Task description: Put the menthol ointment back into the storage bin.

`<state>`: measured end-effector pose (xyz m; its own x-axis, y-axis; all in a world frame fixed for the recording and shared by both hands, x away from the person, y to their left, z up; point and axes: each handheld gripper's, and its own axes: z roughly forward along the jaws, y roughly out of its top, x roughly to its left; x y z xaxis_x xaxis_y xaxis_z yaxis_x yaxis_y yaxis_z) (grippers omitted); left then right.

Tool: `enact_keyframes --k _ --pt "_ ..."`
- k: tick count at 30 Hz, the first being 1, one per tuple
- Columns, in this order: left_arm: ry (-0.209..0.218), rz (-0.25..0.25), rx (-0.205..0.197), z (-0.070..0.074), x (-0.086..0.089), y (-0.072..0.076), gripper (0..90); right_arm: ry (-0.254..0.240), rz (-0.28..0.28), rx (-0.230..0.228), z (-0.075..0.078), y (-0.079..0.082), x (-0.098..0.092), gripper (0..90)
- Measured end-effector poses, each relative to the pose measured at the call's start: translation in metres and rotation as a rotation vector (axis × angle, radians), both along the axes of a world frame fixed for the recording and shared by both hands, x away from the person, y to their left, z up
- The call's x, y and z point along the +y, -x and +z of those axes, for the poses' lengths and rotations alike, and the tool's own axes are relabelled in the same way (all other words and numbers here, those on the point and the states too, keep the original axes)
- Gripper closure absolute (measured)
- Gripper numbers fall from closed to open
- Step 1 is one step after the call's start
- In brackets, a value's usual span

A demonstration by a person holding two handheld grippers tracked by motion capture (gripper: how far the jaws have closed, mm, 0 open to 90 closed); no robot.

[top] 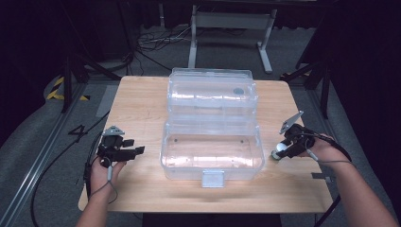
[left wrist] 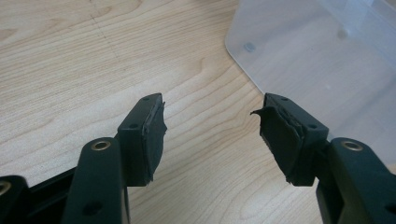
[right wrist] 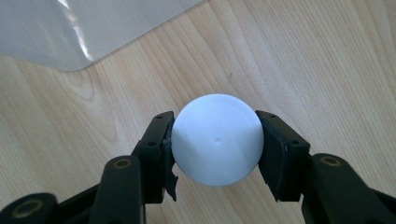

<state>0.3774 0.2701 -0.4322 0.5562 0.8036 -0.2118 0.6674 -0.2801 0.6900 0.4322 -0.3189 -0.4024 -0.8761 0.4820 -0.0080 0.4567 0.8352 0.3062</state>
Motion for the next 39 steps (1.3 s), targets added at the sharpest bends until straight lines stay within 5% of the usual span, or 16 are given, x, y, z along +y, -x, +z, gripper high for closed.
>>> enact_keyframes --k 28,39 --pt "-0.003 0.003 -0.001 -0.001 0.000 0.000 40.6 -0.067 0.026 -0.066 0.050 0.013 0.003 50.3" --pt "-0.005 0.002 0.004 -0.001 0.001 0.000 40.6 -0.092 0.077 -0.087 0.064 0.021 0.011 50.2"
